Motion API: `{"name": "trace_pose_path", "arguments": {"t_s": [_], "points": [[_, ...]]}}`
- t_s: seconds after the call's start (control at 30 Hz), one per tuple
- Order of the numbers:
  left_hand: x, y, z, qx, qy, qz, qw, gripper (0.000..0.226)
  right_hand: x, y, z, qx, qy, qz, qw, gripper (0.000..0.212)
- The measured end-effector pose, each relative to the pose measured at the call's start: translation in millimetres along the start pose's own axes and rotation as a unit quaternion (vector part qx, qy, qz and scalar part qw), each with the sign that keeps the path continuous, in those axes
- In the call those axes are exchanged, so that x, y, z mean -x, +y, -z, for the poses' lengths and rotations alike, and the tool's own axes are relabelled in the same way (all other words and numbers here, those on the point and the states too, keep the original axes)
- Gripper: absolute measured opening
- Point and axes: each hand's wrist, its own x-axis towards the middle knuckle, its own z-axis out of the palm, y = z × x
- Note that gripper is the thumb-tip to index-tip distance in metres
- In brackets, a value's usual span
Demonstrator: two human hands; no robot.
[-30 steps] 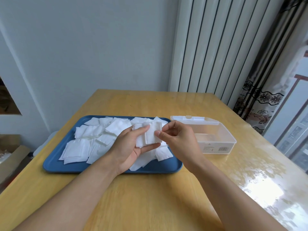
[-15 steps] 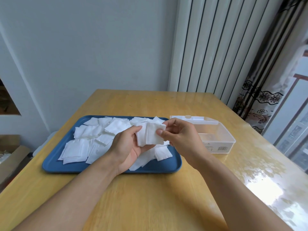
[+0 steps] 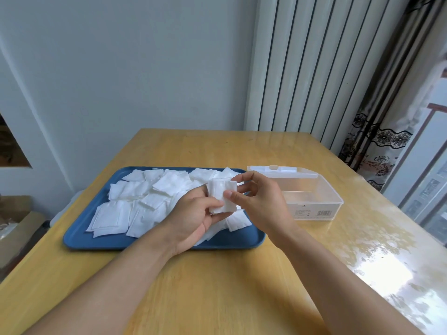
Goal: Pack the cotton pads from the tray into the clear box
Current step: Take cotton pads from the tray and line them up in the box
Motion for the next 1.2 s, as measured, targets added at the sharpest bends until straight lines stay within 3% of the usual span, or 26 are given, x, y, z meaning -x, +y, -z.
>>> {"name": "trace_pose_path", "arguments": {"t_s": [0.13, 0.27, 0.37, 0.5, 0.53, 0.63, 0.77, 0.93, 1.0, 1.07, 1.2], "points": [[0.8, 0.1, 0.4, -0.012, 0.020, 0.011, 1.000, 0.061, -2.3, 1.9, 3.2, 0.065, 0.004, 0.018, 0.998, 0.033], [1.6, 0.8, 0.2, -0.020, -0.001, 0.020, 1.000, 0.080, -3.3, -2.2, 11.1, 0.103, -0.025, 0.033, 0.994, 0.020], [0.0, 2.3, 2.1, -0.034, 0.012, 0.013, 0.999, 0.074, -3.1, -4.9, 13.8, 0.053, -0.001, 0.039, 0.998, 0.018], [-5.5, 2.7, 7.0, 0.013, 0.114, 0.014, 0.993, 0.065, -5.0, -6.6, 19.0, 0.039, 0.013, 0.057, 0.998, 0.006], [-4.1, 4.8, 8.2, 0.024, 0.125, 0.017, 0.992, 0.062, -5.1, -7.6, 21.6, 0.067, -0.005, 0.081, 0.994, 0.015], [-3.2, 9.5, 7.9, 0.030, 0.113, 0.033, 0.993, 0.055, -3.5, -7.3, 30.3, 0.167, -0.081, 0.189, 0.964, 0.044], [1.5, 12.8, 4.8, 0.025, 0.067, 0.055, 0.996, 0.038, -4.9, -5.4, 28.2, 0.188, -0.093, 0.238, 0.948, 0.020], [-2.0, 11.2, 11.7, 0.049, 0.067, 0.039, 0.996, 0.026, -16.7, -12.4, 50.3, 0.035, 0.024, 0.102, 0.994, 0.010], [-3.9, 8.4, 12.8, 0.056, 0.064, 0.029, 0.996, 0.033, -28.5, -12.5, 64.3, 0.127, 0.082, 0.040, 0.988, 0.007], [-5.3, 5.6, 11.3, 0.065, 0.067, 0.017, 0.995, 0.037, -40.1, -9.2, 73.4, 0.269, 0.109, -0.020, 0.957, 0.009], [-5.5, 4.7, 9.1, 0.078, 0.074, 0.005, 0.994, 0.048, -60.0, 2.1, 67.3, 0.432, 0.096, -0.090, 0.892, 0.007]]}}
